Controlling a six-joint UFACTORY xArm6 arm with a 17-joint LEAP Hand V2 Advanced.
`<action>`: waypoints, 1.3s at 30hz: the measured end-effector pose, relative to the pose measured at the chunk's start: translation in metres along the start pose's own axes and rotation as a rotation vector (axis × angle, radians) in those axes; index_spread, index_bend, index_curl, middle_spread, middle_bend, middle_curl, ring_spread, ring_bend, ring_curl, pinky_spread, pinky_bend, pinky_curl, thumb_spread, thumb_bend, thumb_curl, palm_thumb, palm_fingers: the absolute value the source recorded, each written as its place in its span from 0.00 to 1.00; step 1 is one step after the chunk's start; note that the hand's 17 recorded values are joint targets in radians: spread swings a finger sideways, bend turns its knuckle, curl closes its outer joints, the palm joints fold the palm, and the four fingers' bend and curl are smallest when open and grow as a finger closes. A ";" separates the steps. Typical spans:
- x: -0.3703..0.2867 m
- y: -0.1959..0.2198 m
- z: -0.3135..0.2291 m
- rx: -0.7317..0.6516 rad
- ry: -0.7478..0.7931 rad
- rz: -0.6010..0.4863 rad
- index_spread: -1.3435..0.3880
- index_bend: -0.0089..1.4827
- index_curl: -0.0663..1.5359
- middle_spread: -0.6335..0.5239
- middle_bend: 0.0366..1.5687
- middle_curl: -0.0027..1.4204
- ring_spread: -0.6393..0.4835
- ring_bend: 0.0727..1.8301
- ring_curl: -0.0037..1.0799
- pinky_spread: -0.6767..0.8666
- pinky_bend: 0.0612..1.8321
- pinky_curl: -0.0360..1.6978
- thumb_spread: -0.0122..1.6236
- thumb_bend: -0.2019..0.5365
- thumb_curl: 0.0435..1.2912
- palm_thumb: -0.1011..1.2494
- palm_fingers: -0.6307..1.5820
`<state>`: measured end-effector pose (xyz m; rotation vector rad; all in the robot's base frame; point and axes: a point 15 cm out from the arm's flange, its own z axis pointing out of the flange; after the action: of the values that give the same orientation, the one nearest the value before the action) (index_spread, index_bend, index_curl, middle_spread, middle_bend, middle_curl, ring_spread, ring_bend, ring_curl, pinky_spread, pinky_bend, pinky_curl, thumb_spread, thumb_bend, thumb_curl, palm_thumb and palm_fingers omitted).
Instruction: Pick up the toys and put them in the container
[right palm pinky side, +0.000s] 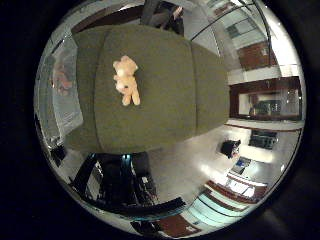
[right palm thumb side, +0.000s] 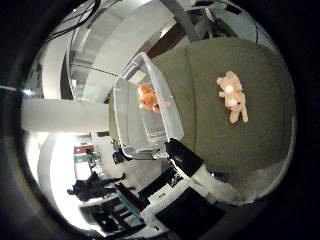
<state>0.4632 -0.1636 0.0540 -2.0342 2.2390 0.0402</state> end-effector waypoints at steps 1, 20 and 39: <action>0.005 0.001 0.011 -0.013 -0.006 0.016 0.70 0.11 0.21 0.71 0.12 0.24 0.76 0.16 0.24 0.66 0.28 0.10 0.66 0.24 0.21 0.49 0.34; 0.031 -0.025 0.121 -0.102 -0.049 0.123 0.72 0.11 0.21 0.74 0.11 0.24 0.77 0.17 0.24 0.68 0.30 0.09 0.66 0.24 0.21 0.48 0.33; 0.023 -0.061 0.193 -0.170 -0.076 0.162 0.73 0.11 0.22 0.74 0.11 0.23 0.78 0.17 0.24 0.75 0.40 0.09 0.64 0.24 0.22 0.48 0.32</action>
<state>0.5350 -0.1737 -0.1361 -1.8861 2.4209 0.3279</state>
